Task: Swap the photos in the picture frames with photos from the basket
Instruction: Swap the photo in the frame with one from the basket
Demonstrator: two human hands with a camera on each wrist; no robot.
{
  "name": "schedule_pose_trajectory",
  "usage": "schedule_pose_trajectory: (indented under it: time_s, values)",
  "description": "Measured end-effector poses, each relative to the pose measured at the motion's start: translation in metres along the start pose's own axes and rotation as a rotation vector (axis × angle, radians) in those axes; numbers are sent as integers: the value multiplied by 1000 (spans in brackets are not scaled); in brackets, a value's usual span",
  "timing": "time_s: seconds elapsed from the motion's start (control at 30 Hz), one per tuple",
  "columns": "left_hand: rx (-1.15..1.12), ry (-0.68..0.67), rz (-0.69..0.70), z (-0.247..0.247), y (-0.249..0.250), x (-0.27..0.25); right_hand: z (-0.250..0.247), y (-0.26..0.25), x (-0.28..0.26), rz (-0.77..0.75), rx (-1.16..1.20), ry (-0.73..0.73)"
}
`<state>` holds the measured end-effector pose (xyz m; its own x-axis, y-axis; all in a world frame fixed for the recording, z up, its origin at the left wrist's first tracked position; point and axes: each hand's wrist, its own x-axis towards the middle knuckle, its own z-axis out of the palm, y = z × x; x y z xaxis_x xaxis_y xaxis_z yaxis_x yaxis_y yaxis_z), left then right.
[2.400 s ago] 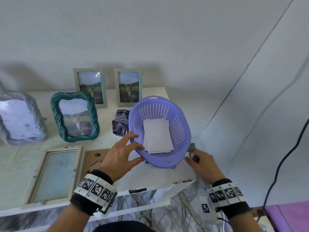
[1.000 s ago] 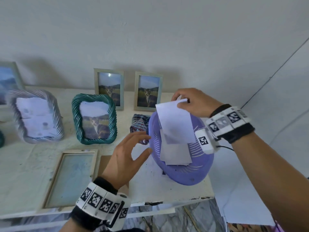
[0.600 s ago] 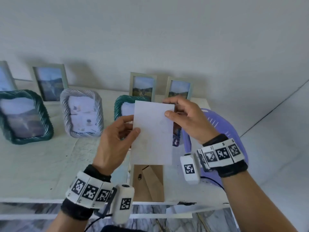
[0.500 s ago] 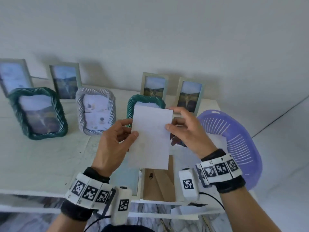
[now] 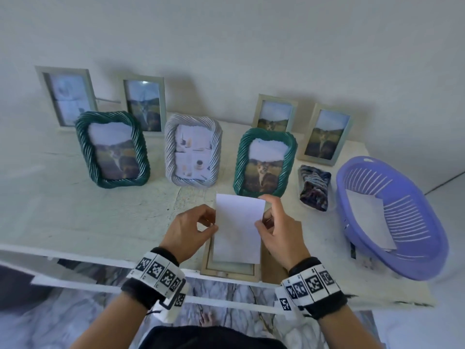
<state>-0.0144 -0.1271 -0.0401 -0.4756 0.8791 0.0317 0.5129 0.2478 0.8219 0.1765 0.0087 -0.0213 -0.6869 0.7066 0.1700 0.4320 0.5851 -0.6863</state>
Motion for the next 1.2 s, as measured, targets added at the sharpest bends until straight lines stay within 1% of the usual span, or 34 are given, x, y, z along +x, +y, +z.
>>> schedule_pose_trajectory:
  time_s: [0.07,0.13,0.27,0.43,0.53,0.73,0.97,1.1,1.2]
  values:
    - [71,-9,36,2,-5,-1,2,1,-1,-1,-93,-10]
    - [113,-21,47,3,-8,0,6,3,-3,23,-126,-34]
    - [110,-31,53,2,-13,2,9,0,-5,56,-161,-52]
    - [92,-16,54,-1,-18,4,9,-7,0,33,-173,-16]
    - [111,-55,45,0,-21,3,12,-8,-2,40,-223,-59]
    - [139,-133,23,2,-24,-1,14,-4,-10,141,-295,-136]
    - [173,-135,32,5,-23,0,16,-5,-5,225,-374,-264]
    - [199,-158,21,6,-24,-1,22,-1,-7,210,-368,-294]
    - [203,-169,22,7,-24,-1,24,1,-7,171,-382,-326]
